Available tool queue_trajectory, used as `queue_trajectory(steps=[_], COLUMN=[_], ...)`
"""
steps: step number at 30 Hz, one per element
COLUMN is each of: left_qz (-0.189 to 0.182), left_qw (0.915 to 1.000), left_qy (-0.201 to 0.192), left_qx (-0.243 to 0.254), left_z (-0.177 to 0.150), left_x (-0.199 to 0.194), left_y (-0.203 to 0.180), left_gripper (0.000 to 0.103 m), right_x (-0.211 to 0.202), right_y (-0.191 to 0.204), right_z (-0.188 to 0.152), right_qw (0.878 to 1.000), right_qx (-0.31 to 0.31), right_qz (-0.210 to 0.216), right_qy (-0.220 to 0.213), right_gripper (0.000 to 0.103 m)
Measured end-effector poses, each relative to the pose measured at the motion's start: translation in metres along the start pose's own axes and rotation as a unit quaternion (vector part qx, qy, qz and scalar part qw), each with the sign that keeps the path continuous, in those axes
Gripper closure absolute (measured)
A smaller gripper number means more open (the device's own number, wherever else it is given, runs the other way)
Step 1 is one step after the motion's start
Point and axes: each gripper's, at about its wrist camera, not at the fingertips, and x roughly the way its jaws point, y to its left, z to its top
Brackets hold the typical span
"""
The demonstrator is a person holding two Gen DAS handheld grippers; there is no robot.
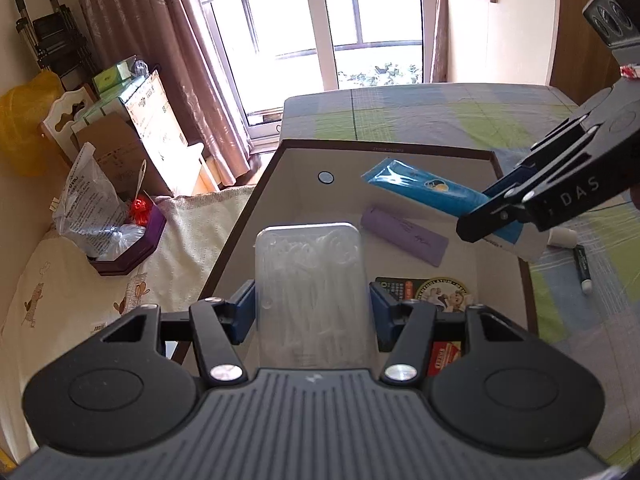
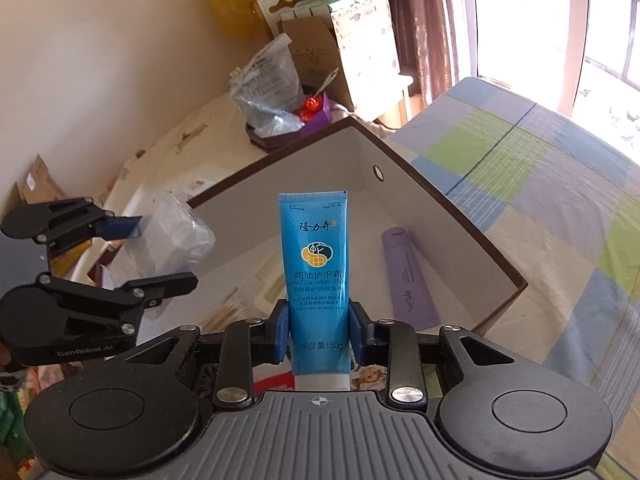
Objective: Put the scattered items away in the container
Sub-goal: 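Lift the floss case and blue tube and carry them over the box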
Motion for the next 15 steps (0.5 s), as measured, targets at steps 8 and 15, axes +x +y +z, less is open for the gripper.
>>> queue_trajectory(steps=[8, 15], left_qz=[0.002, -0.002], left_qw=[0.9996, 0.9992], left_qy=[0.007, 0.017], left_qx=[0.029, 0.036], left_z=[-0.004, -0.008], left_x=[0.032, 0.047], left_y=[0.004, 0.001], left_gripper=[0.049, 0.049], right_x=[0.069, 0.079], right_y=[-0.007, -0.002], right_z=[0.001, -0.013], right_qw=[0.998, 0.992], right_qx=[-0.030, -0.093], right_qz=[-0.044, -0.085], right_qy=[0.047, 0.033], right_gripper=[0.070, 0.026])
